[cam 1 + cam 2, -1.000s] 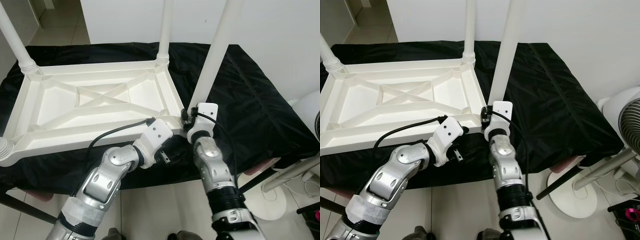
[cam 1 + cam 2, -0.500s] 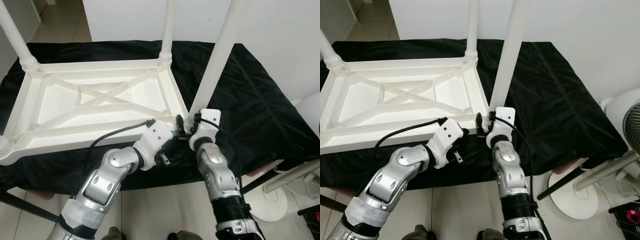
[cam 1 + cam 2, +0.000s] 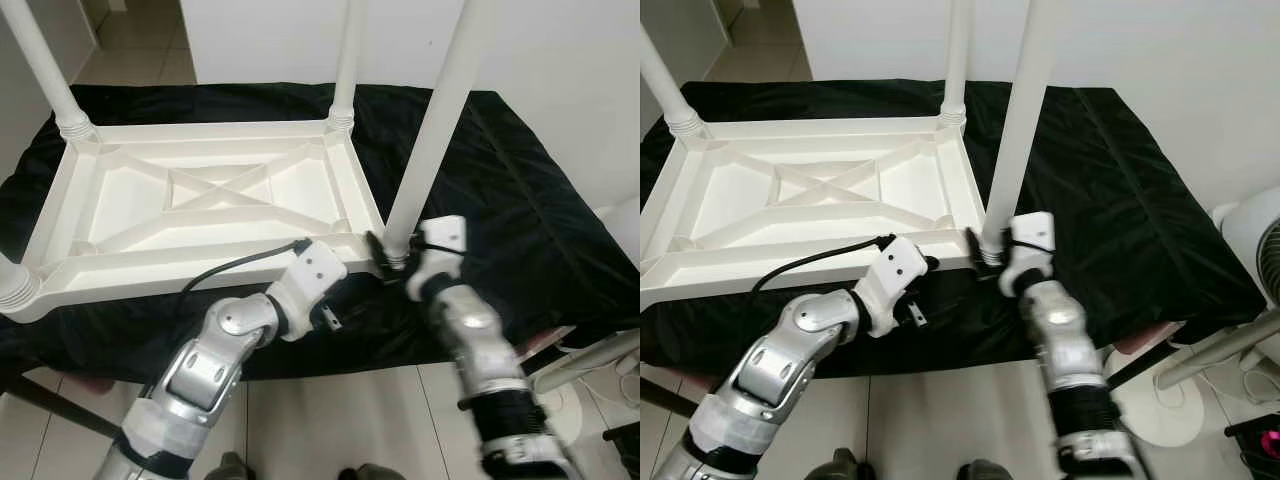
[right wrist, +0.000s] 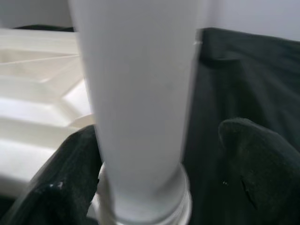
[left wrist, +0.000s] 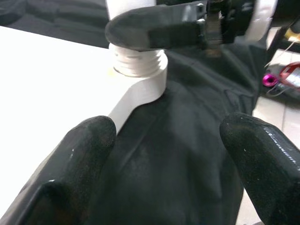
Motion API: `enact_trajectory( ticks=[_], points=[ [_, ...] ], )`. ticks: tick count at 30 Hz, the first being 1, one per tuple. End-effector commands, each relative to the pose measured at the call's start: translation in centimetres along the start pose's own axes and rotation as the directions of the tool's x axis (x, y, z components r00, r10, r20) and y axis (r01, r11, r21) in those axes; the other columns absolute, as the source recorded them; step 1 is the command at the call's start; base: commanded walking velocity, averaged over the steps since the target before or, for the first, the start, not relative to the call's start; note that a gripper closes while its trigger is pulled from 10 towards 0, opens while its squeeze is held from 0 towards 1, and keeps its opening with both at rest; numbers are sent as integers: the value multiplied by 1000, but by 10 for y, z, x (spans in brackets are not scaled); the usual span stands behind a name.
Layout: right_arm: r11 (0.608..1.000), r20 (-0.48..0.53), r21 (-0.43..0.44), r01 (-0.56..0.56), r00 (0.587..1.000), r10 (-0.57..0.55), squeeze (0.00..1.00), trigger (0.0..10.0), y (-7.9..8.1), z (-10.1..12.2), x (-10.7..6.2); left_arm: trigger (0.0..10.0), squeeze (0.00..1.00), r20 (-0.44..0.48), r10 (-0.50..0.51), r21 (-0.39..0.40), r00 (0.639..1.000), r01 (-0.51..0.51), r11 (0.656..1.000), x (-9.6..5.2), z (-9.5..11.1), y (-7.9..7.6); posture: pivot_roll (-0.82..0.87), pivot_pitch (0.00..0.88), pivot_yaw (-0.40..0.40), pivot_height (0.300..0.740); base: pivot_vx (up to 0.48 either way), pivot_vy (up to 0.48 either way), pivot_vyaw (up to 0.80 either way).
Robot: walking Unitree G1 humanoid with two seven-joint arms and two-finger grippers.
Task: Building children table
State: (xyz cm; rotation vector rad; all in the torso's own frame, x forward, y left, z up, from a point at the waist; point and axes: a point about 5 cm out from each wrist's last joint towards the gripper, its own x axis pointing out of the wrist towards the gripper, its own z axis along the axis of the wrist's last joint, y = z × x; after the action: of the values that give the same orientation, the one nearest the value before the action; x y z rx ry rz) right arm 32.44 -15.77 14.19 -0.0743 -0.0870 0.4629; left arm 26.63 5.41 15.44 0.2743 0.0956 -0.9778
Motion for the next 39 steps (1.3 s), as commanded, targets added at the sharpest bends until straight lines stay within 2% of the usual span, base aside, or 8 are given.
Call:
enact_trajectory(
  ticks=[1, 6, 7, 13, 14, 17, 18, 39],
  points=[
    [995, -10, -19, -103, 995, 103, 0, 10000, 5, -1, 9, 10000, 0, -3, 17, 8, 1000, -17, 1000, 2, 2, 2, -59, 3, 4, 740, 0, 0, 0],
    [979, -61, -72, -191, 980, 187, 0, 10000, 3, -3, 18, 10000, 0, 0, 19, 15, 1000, -19, 1000, 3, 3, 3, -51, 0, 1, 740, 0, 0, 0],
    [974, -85, -84, -210, 975, 203, 0, 4941, 1, -5, 20, 10000, 0, 2, 23, 16, 1000, -23, 1000, 3, 4, 4, -47, 0, -3, 740, 0, 0, 0],
    [966, -105, -101, -237, 968, 226, 0, 2784, -3, -6, 19, 10000, 0, 7, 32, 14, 999, -32, 999, 3, 5, 5, -45, 0, -3, 740, 0, 0, 0],
    [963, -118, -105, -248, 965, 235, 0, 0, -5, -7, 19, 10000, 0, 7, 34, 14, 999, -34, 999, 3, 5, 5, -45, 0, -3, 740, 0, 0, 0],
    [960, -134, -108, -257, 961, 242, 0, 1137, -7, -10, 19, 10000, 0, 7, 34, 16, 999, -34, 999, 3, 5, 5, -41, 0, -1, 740, 0, 0, 0],
    [963, -145, -94, -251, 961, 236, 0, 10000, -8, -13, 18, 10000, 0, 6, 35, 18, 999, -35, 999, 3, 6, 6, -39, 0, 0, 740, 0, 0, 0],
    [942, -155, 143, 305, 946, -283, 0, 10000, 18, -19, 25, 10000, 0, 4, 34, 9, 999, -34, 999, 2, 5, 6, -54, 11, -2, 740, 0, 0, 0]
  ],
)
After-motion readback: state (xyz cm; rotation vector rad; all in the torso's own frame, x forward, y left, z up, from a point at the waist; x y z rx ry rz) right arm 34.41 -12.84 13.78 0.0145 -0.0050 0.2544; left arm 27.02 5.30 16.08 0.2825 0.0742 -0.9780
